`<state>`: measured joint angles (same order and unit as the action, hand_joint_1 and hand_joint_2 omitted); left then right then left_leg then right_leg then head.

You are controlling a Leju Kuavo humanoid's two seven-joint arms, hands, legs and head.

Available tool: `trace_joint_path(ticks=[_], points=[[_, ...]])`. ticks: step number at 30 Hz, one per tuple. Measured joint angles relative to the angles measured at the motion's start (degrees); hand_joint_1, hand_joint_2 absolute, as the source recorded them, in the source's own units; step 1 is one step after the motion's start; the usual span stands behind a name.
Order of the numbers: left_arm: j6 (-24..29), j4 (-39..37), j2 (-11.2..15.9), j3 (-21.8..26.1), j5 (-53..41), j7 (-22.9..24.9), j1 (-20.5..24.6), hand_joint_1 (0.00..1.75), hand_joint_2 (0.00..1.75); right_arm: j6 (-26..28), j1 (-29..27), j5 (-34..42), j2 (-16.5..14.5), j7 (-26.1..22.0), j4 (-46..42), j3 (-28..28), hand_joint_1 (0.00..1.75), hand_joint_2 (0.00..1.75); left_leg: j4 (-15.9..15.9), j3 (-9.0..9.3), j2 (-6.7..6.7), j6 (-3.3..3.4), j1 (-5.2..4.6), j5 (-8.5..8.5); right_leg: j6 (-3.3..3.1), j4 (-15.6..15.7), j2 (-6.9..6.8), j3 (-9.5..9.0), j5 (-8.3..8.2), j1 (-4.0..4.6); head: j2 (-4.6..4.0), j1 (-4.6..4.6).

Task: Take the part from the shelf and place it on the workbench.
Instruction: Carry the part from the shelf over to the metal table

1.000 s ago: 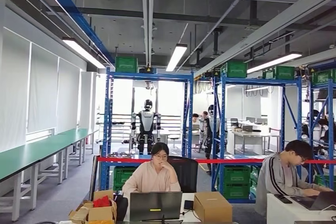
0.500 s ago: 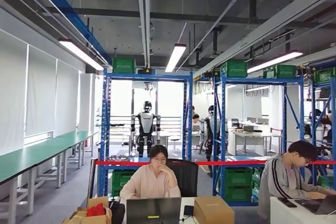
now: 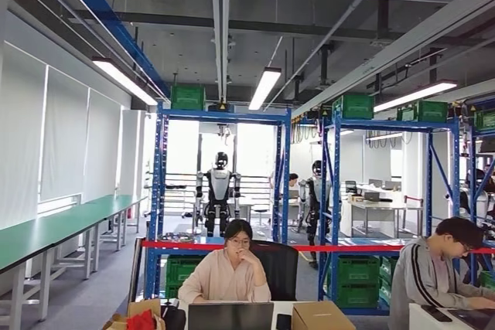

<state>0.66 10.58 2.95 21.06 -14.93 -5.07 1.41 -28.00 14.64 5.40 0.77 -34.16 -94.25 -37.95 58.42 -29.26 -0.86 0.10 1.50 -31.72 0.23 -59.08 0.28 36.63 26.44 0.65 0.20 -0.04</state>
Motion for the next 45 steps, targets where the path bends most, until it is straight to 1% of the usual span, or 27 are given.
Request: trace_joint_path(ticks=[2,4,5,7,8,9,10,12,14,18,20,23,24,25,26,27,28,29,32,34,35,38,39,40,41,43,45], points=[[0.0,0.0,0.0,0.1,-0.1,0.0,0.0,0.00,1.75,-0.1,0.0,0.0,0.0,0.0,-0.1,0.0,1.75,1.75,0.0,0.56,0.02,-0.55,-0.01,-0.16,-0.77,0.6,0.02,-0.71,0.02,0.00,0.00,0.02],[-0.1,0.0,-0.1,0.1,-0.3,0.0,0.2,0.00,1.75,-0.1,0.1,0.0,-0.1,0.0,-0.2,0.0,1.75,1.75,2.3,-0.07,0.15,-0.74,-0.04,-0.60,-1.37,1.4,-0.09,-2.07,0.27,-0.26,-0.01,0.02],[-0.1,0.0,-0.1,0.2,-0.4,0.0,0.3,0.00,1.75,-0.2,0.2,-0.1,-0.1,-0.1,-0.3,0.0,1.75,1.75,5.1,-1.59,0.21,-0.82,-0.04,-1.43,-1.58,1.7,-0.16,-2.67,0.45,-0.36,-0.01,0.02],[-0.2,0.0,-0.1,0.3,-0.7,0.0,0.4,0.00,1.75,-0.2,0.2,-0.2,-0.1,-0.1,-0.3,0.0,1.75,1.75,12.2,-6.23,0.26,-1.16,-0.04,-4.11,-1.89,1.8,-0.22,-3.36,1.12,-0.30,-0.01,0.02],[-0.2,0.0,-0.1,0.3,-0.8,0.0,0.3,0.00,1.75,-0.2,0.1,-0.3,-0.1,-0.1,-0.3,0.0,1.75,1.75,14.7,-8.31,0.27,-1.34,-0.04,-5.19,-1.92,1.8,-0.16,-3.74,1.53,-0.26,-0.01,0.02],[-0.2,0.0,-0.1,0.4,-0.8,0.0,0.2,0.00,1.75,-0.2,0.0,-0.3,-0.1,-0.1,-0.3,0.0,1.75,1.75,15.5,-9.61,0.29,-1.46,-0.03,-5.28,-1.91,1.8,-0.09,-4.25,1.98,-0.24,-0.01,0.02],[-0.2,0.0,-0.1,0.4,-0.9,0.0,0.1,0.00,1.75,-0.2,-0.1,-0.4,-0.1,-0.1,-0.4,0.0,1.75,1.75,14.4,-9.96,0.31,-1.52,0.01,-4.06,-1.83,1.8,-0.02,-4.92,2.50,-0.24,-0.01,0.02],[-0.2,0.0,-0.1,0.4,-0.9,-0.1,0.1,0.00,1.75,-0.3,-0.1,-0.5,-0.1,-0.1,-0.5,0.0,1.75,1.75,7.9,-8.64,0.43,-1.48,0.09,1.38,-1.44,1.7,-0.01,-6.55,3.77,-0.27,-0.01,0.02],[-0.2,0.0,-0.1,0.5,-1.0,-0.1,0.1,0.00,1.75,-0.4,0.0,-0.6,-0.1,0.0,-0.8,0.0,1.75,1.75,2.8,-7.55,0.64,-1.06,-0.09,4.61,-0.78,1.5,-0.04,-7.53,4.90,-0.16,0.00,0.02],[-0.2,0.1,-0.2,1.0,-1.3,-0.2,0.1,0.00,1.75,-0.8,0.5,-0.6,-0.1,0.0,-1.9,-0.2,1.75,1.75,1.7,-6.91,0.60,0.43,-0.29,4.42,0.40,0.8,-0.07,-7.82,5.89,-0.13,0.01,0.01],[-0.2,0.1,-0.2,1.1,-1.4,-0.3,0.2,0.00,1.75,-0.9,1.1,-0.7,-0.1,0.1,-2.2,-0.2,1.75,1.75,1.4,-5.93,0.56,0.95,-0.03,4.07,1.01,-3.3,-0.10,-5.97,7.01,-0.31,0.02,-0.01],[-0.2,0.1,-0.2,1.3,-1.8,-0.3,0.4,0.00,1.75,-1.1,1.8,-0.7,-0.1,0.4,-2.2,-0.3,1.75,1.75,1.2,-5.02,0.52,1.32,-0.04,3.28,1.75,-13.9,-0.13,0.92,10.89,-0.65,0.01,0.00],[-0.2,0.1,-0.2,1.3,-1.9,-0.3,0.4,0.00,1.75,-1.2,2.1,-0.7,-0.1,0.7,-2.1,-0.3,1.75,1.75,1.2,-4.71,0.47,1.30,-0.07,2.97,1.78,-15.5,-0.13,2.61,11.06,-0.67,0.00,0.00],[-0.2,0.1,-0.2,1.3,-2.1,-0.4,0.4,0.00,1.75,-1.3,2.6,-0.8,-0.1,1.1,-1.9,-0.4,1.75,1.75,1.2,-4.33,0.41,1.28,-0.14,2.65,1.67,-14.9,-0.13,3.28,9.91,-0.65,-0.01,0.00],[-0.3,0.1,-0.2,1.4,-2.3,-0.5,0.4,0.00,1.75,-1.3,3.4,-0.9,-0.1,1.6,-1.6,-0.5,1.75,1.75,1.2,-3.89,0.34,1.25,-0.23,2.33,1.39,-12.3,-0.11,2.92,7.48,-0.57,-0.01,0.00],[-0.4,0.1,-0.2,1.4,-2.6,-0.6,0.5,0.00,1.75,-1.1,4.4,-1.0,-0.1,2.3,-1.2,-0.6,1.75,1.75,1.2,-3.43,0.29,1.20,-0.31,2.01,0.90,-8.3,-0.09,1.89,4.39,-0.38,-0.01,0.00],[-0.5,0.1,-0.3,1.4,-3.1,-0.7,0.5,0.00,1.75,-0.7,5.7,-1.2,-0.1,3.1,-0.4,-0.8,1.75,1.75,1.0,-3.04,0.26,1.13,-0.35,1.77,0.34,-4.8,-0.05,0.83,2.29,-0.15,-0.01,0.01],[-0.7,0.1,-0.4,1.4,-3.5,-0.8,0.6,0.00,1.75,0.0,7.3,-1.6,-0.1,4.0,0.6,-0.9,1.75,1.75,0.9,-2.81,0.25,0.95,-0.31,1.61,-0.30,-2.2,0.00,-0.05,1.02,0.10,0.01,0.01],[-1.2,0.1,-0.5,1.4,-5.2,-1.2,0.9,0.00,1.75,3.4,12.9,-3.9,-0.4,6.3,5.9,-0.8,1.75,1.75,0.6,-2.35,0.34,-0.04,-0.25,1.77,-1.46,0.4,0.00,-1.15,0.45,0.45,0.04,0.03],[-1.6,0.1,-0.6,1.4,-6.4,-1.5,1.1,0.00,1.75,6.5,17.5,-6.5,-1.0,7.4,10.9,-0.4,1.75,1.75,1.4,-2.30,0.48,-0.41,-0.34,1.34,-1.74,1.6,-0.16,-2.06,-0.02,0.16,0.03,0.03],[-1.8,0.1,-0.6,1.3,-7.0,-1.6,1.3,0.00,1.75,8.1,20.1,-8.0,-1.4,7.9,13.8,0.0,1.75,1.75,2.9,-2.98,0.50,-0.54,-0.32,0.35,-1.82,2.0,-0.24,-2.43,-0.16,-0.02,0.03,0.02],[-2.2,0.1,-0.7,1.3,-8.6,-1.9,1.8,0.00,1.75,12.2,26.6,-11.9,-2.7,8.7,23.6,1.3,1.75,1.75,12.4,-8.34,0.51,-1.09,-0.19,-4.09,-1.88,2.2,-0.34,-2.66,-0.12,-0.14,0.01,0.01],[-2.3,0.1,-0.7,1.3,-8.9,-1.9,1.7,0.00,1.75,13.4,28.2,-13.3,-3.0,9.0,26.7,1.7,1.75,1.75,14.5,-9.88,0.52,-1.26,-0.12,-4.53,-1.85,2.2,-0.35,-2.67,-0.05,-0.15,0.00,0.01],[-2.4,0.1,-0.7,1.3,-9.2,-1.9,1.7,0.00,1.75,14.9,29.7,-15.1,-3.3,9.4,29.8,2.1,1.75,1.75,14.8,-10.55,0.53,-1.50,-0.01,-3.76,-1.75,2.1,-0.33,-2.71,0.05,-0.21,-0.01,0.01],[-2.5,0.1,-0.7,1.3,-9.5,-1.8,1.7,0.00,1.75,16.7,31.1,-17.4,-3.6,9.8,32.6,2.4,1.75,1.75,12.7,-10.19,0.55,-1.73,0.17,-1.80,-1.59,1.9,-0.31,-2.75,0.23,-0.33,-0.01,0.01],[-2.6,0.1,-0.8,1.3,-10.0,-1.6,1.8,0.00,1.75,21.3,33.7,-22.9,-4.0,10.7,37.2,2.8,1.75,1.75,5.7,-8.02,0.60,-2.20,0.47,2.72,-1.03,1.2,-0.30,-2.77,0.78,-0.54,-0.01,0.01],[-2.6,0.1,-1.0,1.5,-10.2,-1.3,1.9,0.00,1.75,26.4,35.6,-29.3,-4.2,12.5,40.3,3.3,1.75,1.75,1.8,-6.83,0.63,-1.57,0.28,4.29,-0.44,0.4,-0.32,-2.37,1.25,-0.51,-0.01,0.01]])
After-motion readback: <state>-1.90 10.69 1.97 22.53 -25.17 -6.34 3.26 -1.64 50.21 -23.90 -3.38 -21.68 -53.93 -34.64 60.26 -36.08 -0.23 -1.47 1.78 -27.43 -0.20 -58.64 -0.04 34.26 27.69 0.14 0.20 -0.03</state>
